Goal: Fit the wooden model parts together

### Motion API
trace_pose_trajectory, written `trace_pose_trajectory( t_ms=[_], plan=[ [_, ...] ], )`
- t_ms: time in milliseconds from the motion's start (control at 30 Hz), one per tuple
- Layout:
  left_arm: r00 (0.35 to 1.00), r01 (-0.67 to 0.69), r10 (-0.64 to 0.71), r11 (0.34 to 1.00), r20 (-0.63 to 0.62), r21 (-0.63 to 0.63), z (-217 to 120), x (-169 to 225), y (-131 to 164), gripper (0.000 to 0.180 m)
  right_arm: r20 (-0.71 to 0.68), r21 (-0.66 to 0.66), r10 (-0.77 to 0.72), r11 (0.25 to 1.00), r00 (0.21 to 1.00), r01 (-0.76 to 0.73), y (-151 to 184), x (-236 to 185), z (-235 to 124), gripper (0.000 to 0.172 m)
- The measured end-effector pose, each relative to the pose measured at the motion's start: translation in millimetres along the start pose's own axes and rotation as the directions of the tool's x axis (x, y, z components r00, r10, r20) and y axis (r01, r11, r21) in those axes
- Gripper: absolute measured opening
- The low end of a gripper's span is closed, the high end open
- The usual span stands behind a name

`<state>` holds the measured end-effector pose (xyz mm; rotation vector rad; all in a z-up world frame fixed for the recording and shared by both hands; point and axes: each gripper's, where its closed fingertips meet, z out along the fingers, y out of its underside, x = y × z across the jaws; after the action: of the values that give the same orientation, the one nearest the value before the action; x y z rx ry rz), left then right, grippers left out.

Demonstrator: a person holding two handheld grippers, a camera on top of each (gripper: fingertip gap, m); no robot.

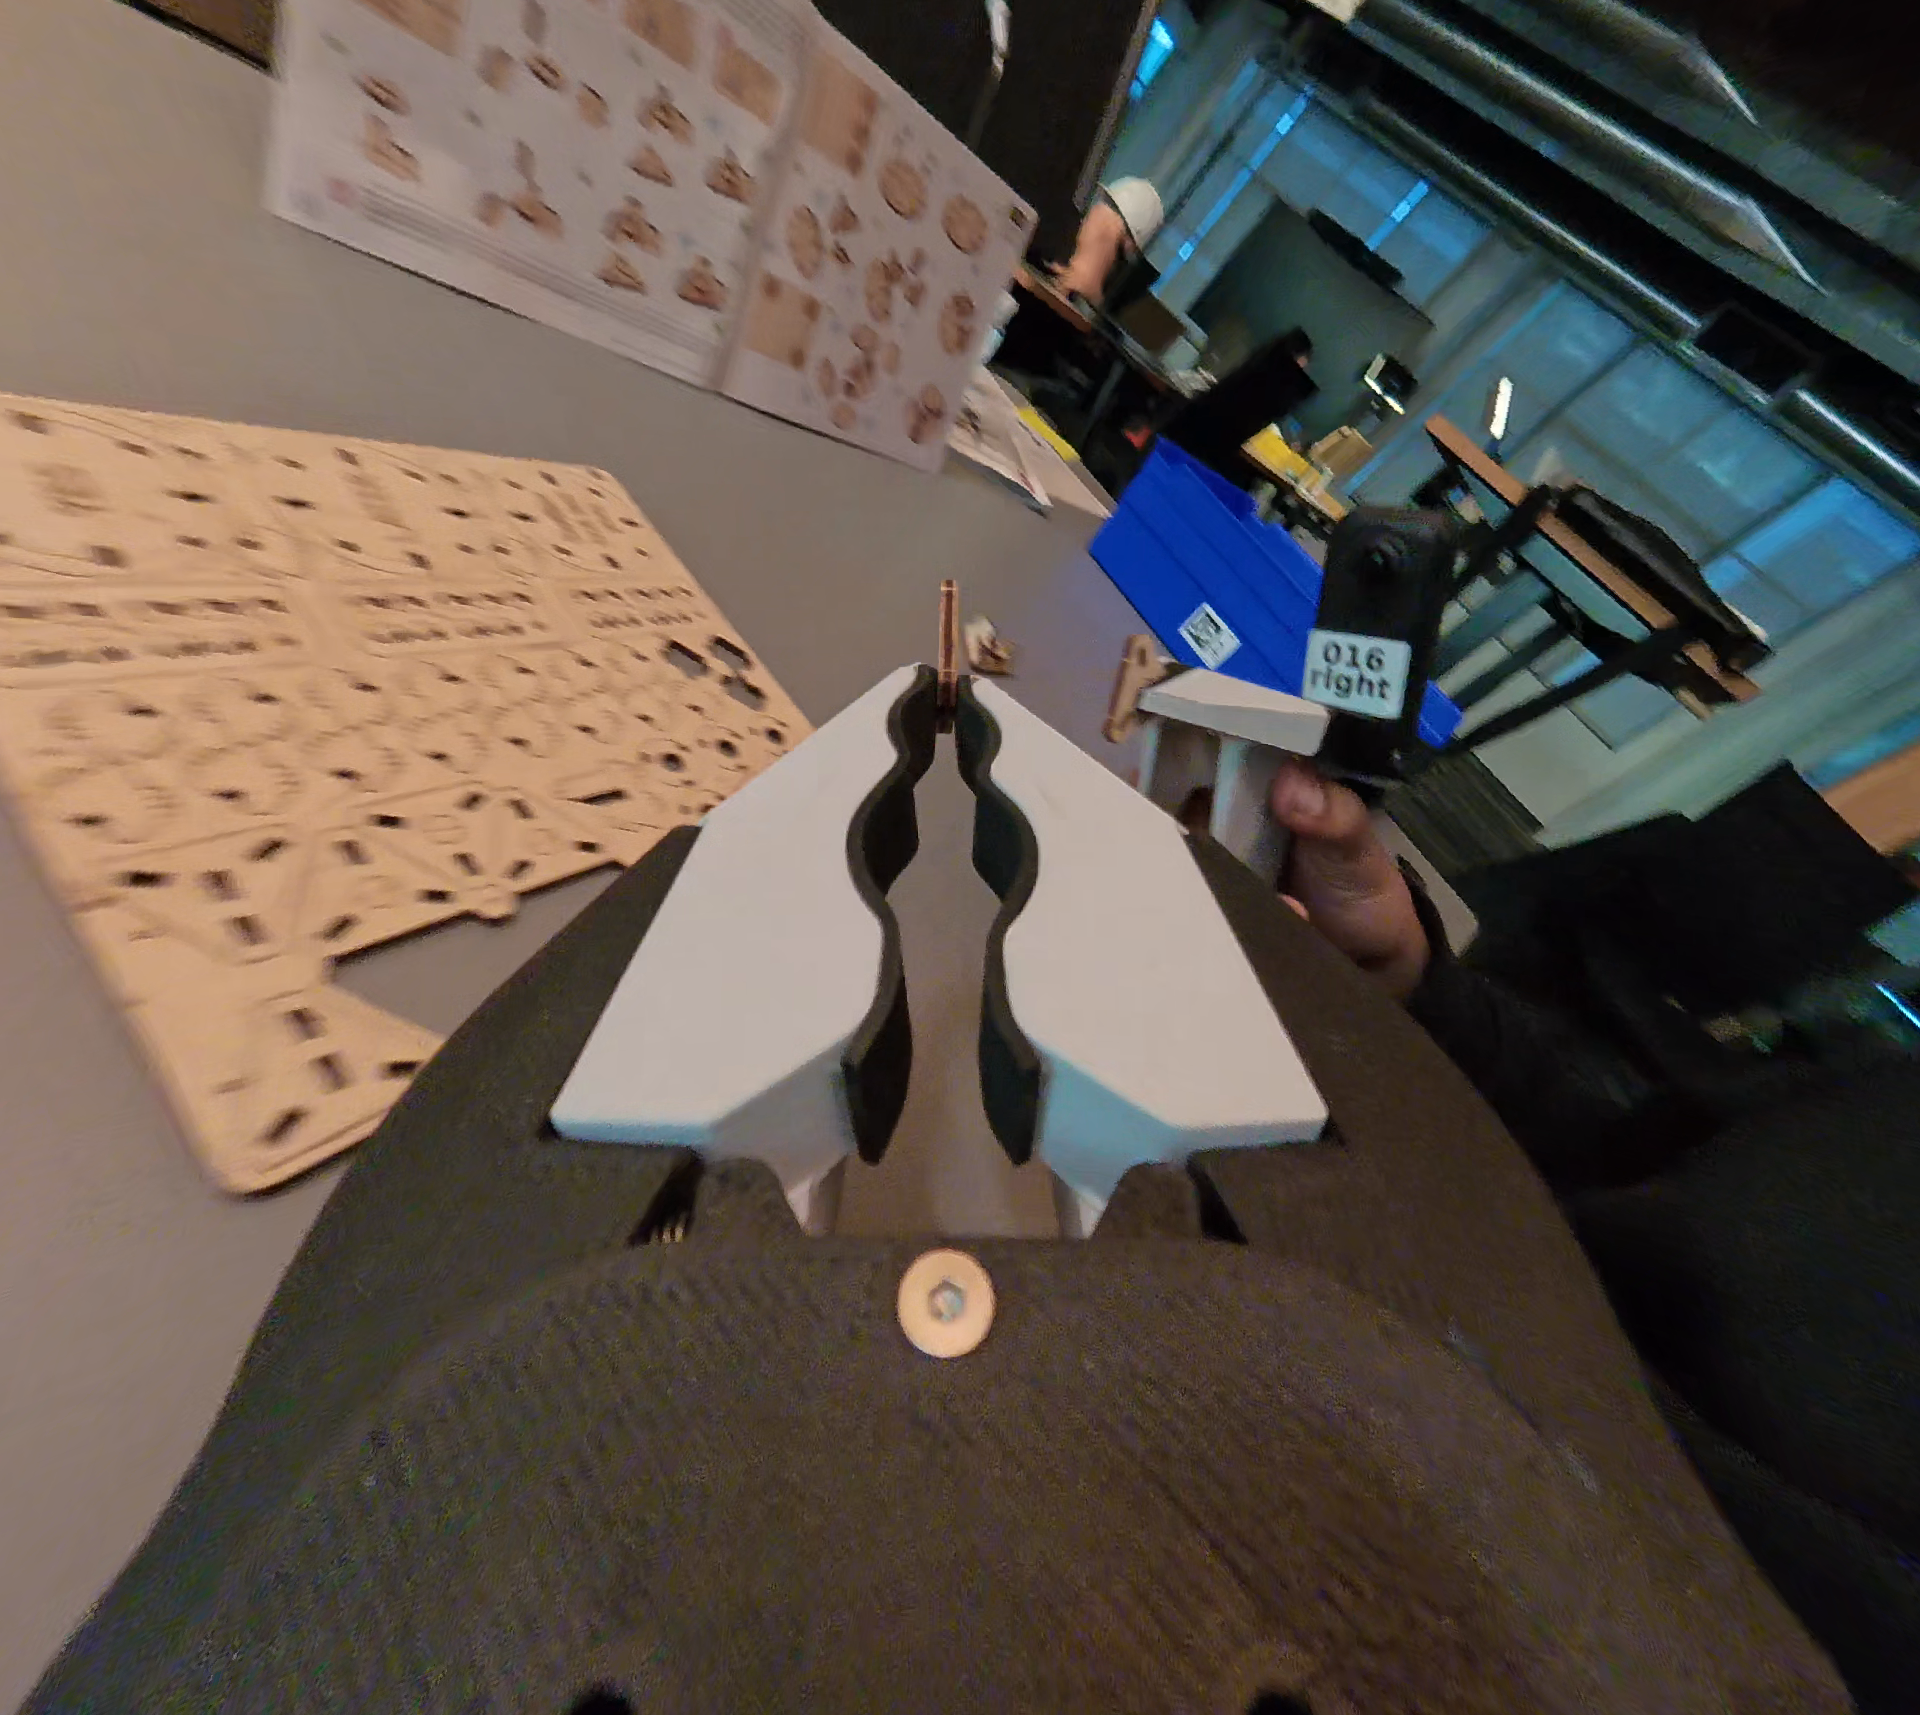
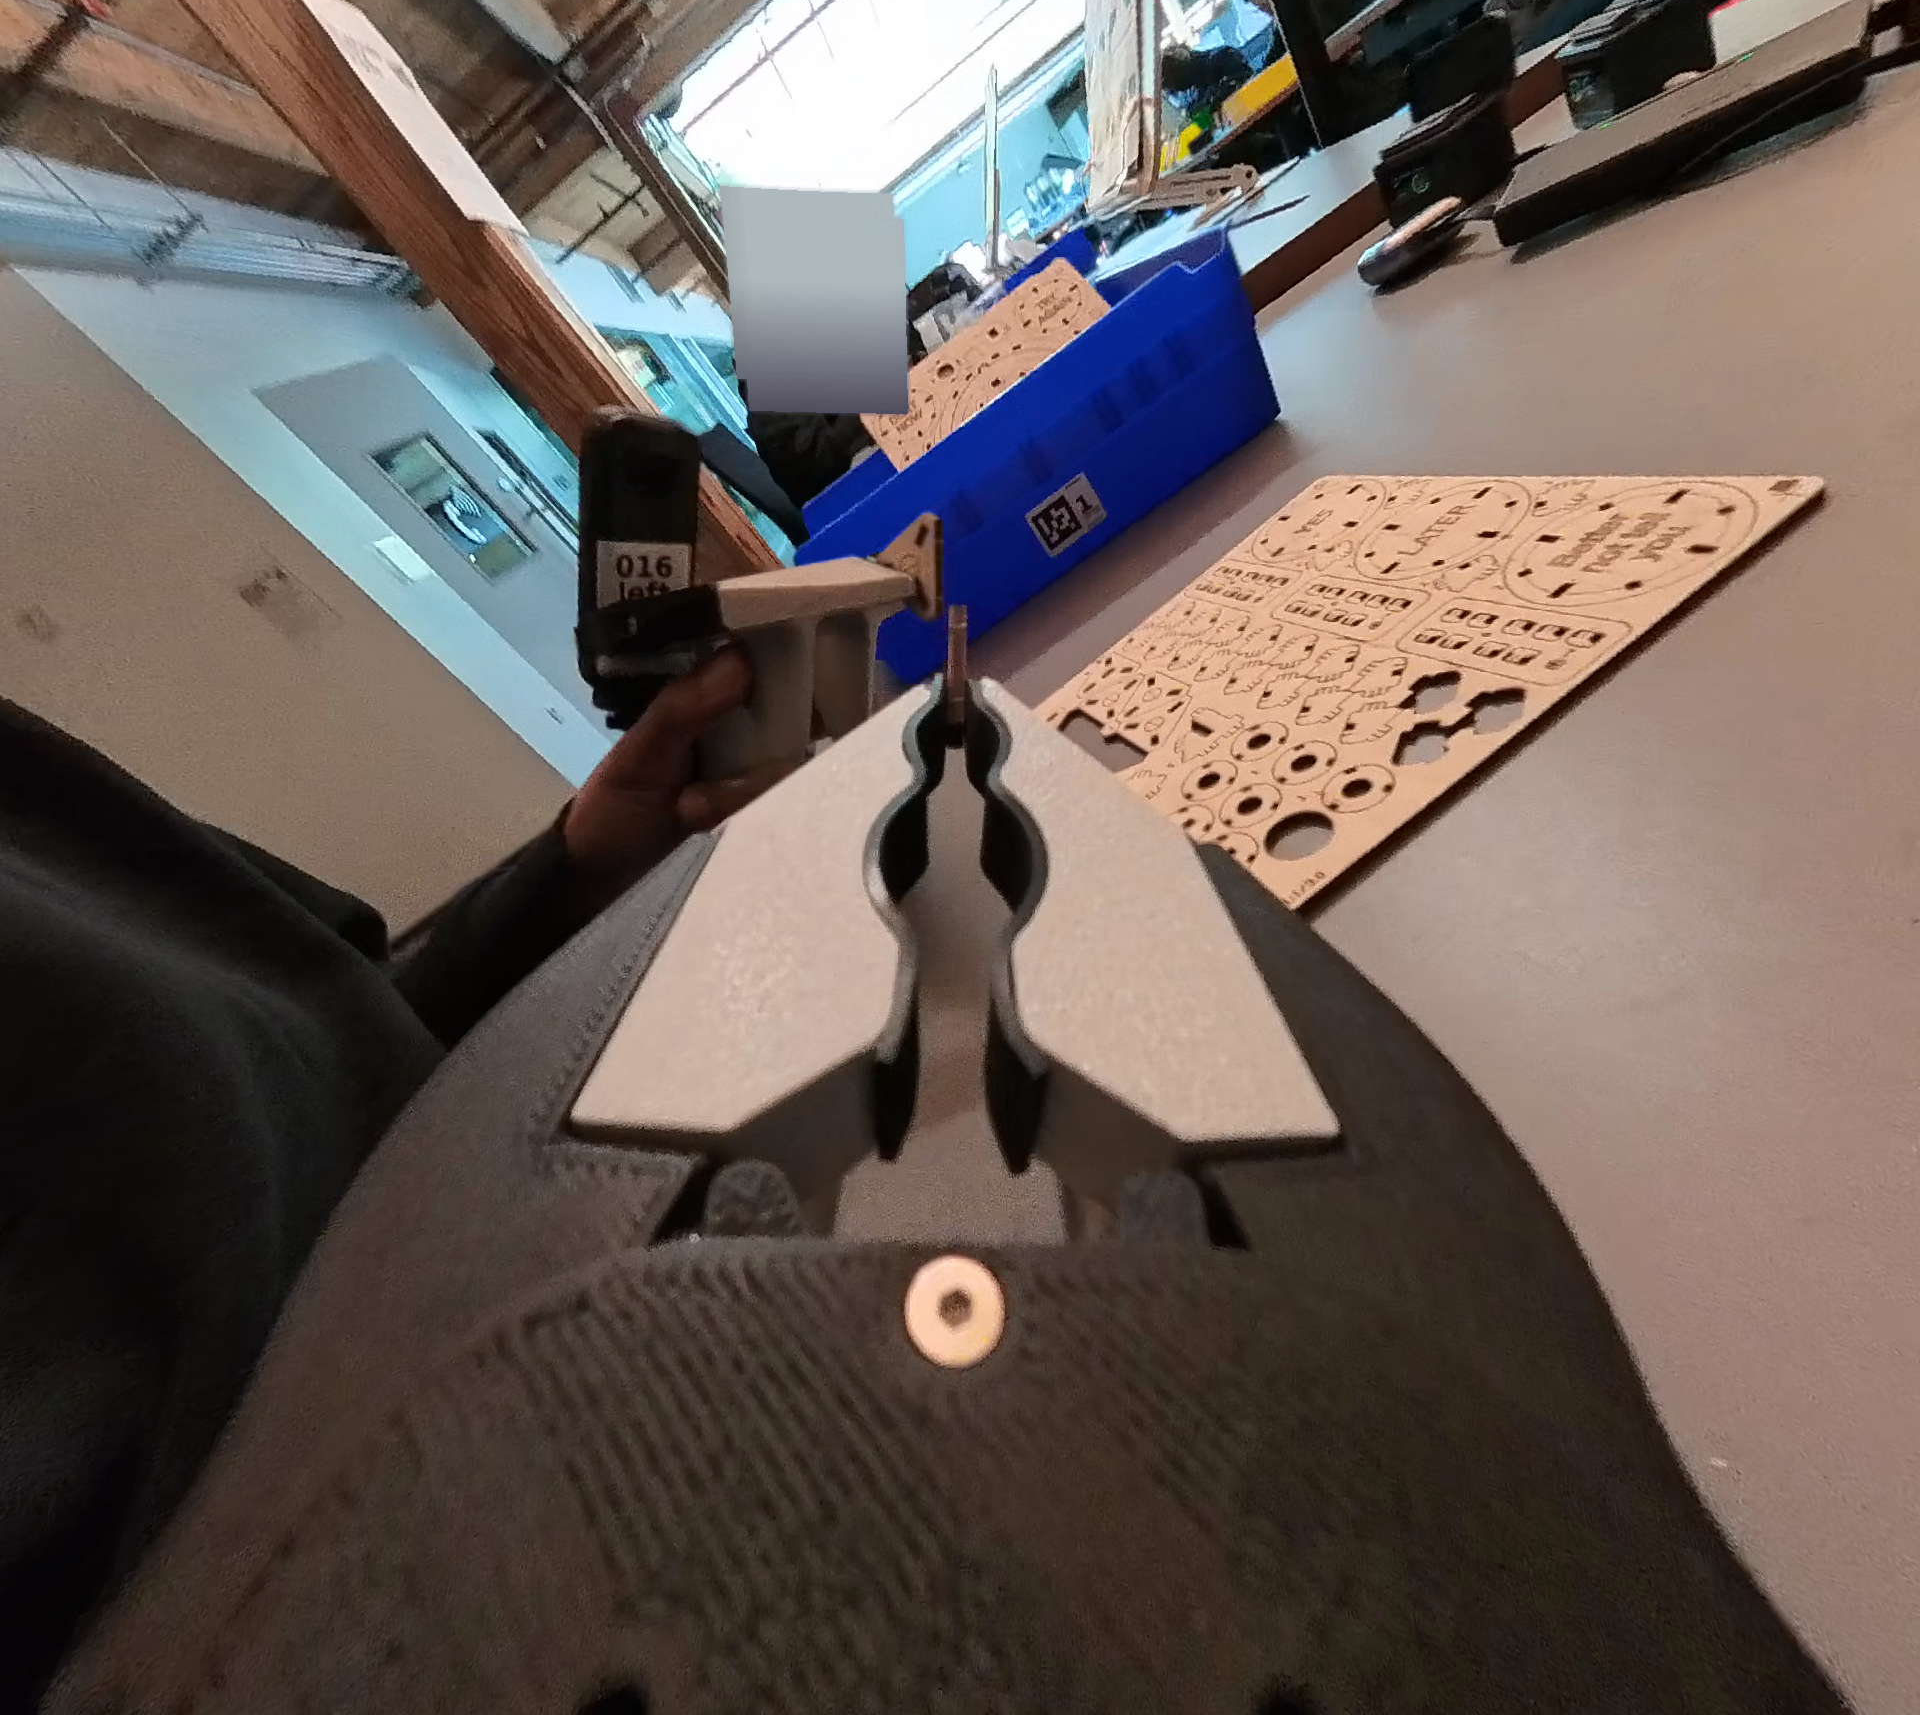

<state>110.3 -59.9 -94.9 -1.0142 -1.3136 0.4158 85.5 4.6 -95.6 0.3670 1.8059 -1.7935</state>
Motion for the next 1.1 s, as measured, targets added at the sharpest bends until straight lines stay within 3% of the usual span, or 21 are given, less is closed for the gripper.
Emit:
trace_pose_trajectory(
  t_ms=[200, 400, 567, 667, 767, 900, 1100],
  plan=[
    [0.979, -0.114, 0.102, 0.991, 0.177, 0.063, -32.5, -36.3, -23.3, 0.0, -0.037, -0.029, 0.018, 0.999, 0.999, -0.019, 3.9, 7.0, 5.5, 0.0],
    [0.929, -0.261, 0.247, 0.965, 0.275, 0.016, -37.6, -50.5, -18.2, 0.0, -0.105, -0.197, -0.06, 0.98, 0.993, 0.038, 27.0, 12.5, 35.7, 0.001],
    [0.928, -0.282, 0.262, 0.959, 0.266, 0.039, -42.1, -54.1, -18.1, 0.0, -0.118, -0.426, -0.271, 0.883, 0.955, 0.198, 46.9, 26.0, 60.9, 0.001],
    [0.939, -0.257, 0.227, 0.963, 0.26, 0.086, -50.4, -58.3, -24.7, 0.0, -0.096, -0.506, -0.323, 0.831, 0.942, 0.233, 46.7, 31.8, 76.1, 0.001],
    [0.958, -0.206, 0.173, 0.97, 0.229, 0.131, -56.8, -61.5, -29.4, 0.0, -0.109, -0.491, -0.28, 0.849, 0.954, 0.193, 38.2, 36.2, 94.7, 0.001],
    [0.964, -0.2, 0.168, 0.969, 0.206, 0.145, -59.7, -58.3, -29.5, 0.0, -0.122, -0.451, -0.094, 0.892, 0.988, 0.029, 42.3, 34.2, 115.0, 0.001],
    [0.975, -0.163, 0.129, 0.969, 0.182, 0.187, -64.8, -59.0, -33.2, 0.0, -0.151, -0.495, 0.115, 0.851, 0.982, -0.175, 68.5, 31.7, 130.9, 0.001]
  ],
)
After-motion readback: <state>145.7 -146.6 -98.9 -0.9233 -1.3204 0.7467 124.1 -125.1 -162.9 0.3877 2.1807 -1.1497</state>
